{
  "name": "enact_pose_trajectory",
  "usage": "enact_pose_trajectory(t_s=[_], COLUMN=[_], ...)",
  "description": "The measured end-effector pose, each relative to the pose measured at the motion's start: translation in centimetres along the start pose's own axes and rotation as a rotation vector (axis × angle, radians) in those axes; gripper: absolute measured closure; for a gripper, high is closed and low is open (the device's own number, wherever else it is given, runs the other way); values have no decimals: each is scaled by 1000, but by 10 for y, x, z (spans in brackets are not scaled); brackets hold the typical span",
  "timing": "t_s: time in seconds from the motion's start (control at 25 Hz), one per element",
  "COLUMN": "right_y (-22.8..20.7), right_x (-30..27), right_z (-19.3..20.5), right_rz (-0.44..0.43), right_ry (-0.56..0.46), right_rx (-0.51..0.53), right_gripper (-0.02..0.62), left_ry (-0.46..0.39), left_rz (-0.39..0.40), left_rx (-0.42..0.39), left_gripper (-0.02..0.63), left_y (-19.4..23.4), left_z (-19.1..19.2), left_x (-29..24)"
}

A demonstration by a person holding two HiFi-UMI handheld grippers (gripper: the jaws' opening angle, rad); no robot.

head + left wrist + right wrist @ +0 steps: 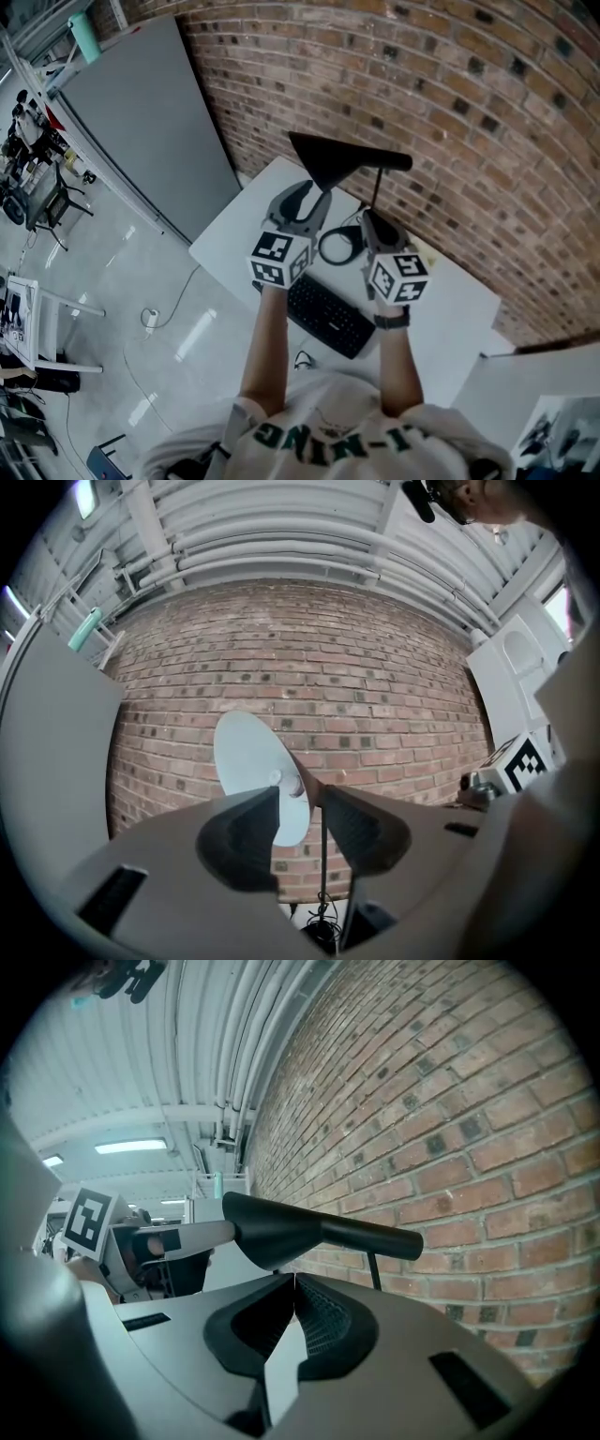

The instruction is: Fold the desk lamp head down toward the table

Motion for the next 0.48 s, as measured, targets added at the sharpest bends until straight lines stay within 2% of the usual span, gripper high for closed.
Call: enact_pose_trajectory(t_s=[0.16,0.28,0.48], right_y=[-3,-3,-1], right_x=[-2,-3,-4], right_z=[1,4,5], right_rz=[1,-2,-6], right_ry=[8,18,22], right_rx=[4,4,12], right_gripper=[595,595,595], left_ry=[-15,-17,32], left_rz=[18,11,14], left_rx=[39,47,26], left_gripper=[457,501,563], left_y=[0,0,-3], left_z=[-2,-2,9], left_x=[-3,-5,-7])
Point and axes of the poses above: the fingertips, and each gripper's own axes: x backward along the fingers, y to its left, z out of its underside, the point moved 5 cm from there along x, backward along the fingers, and after that the axes turned 5 degrees about -x, right-handed, at the moved point
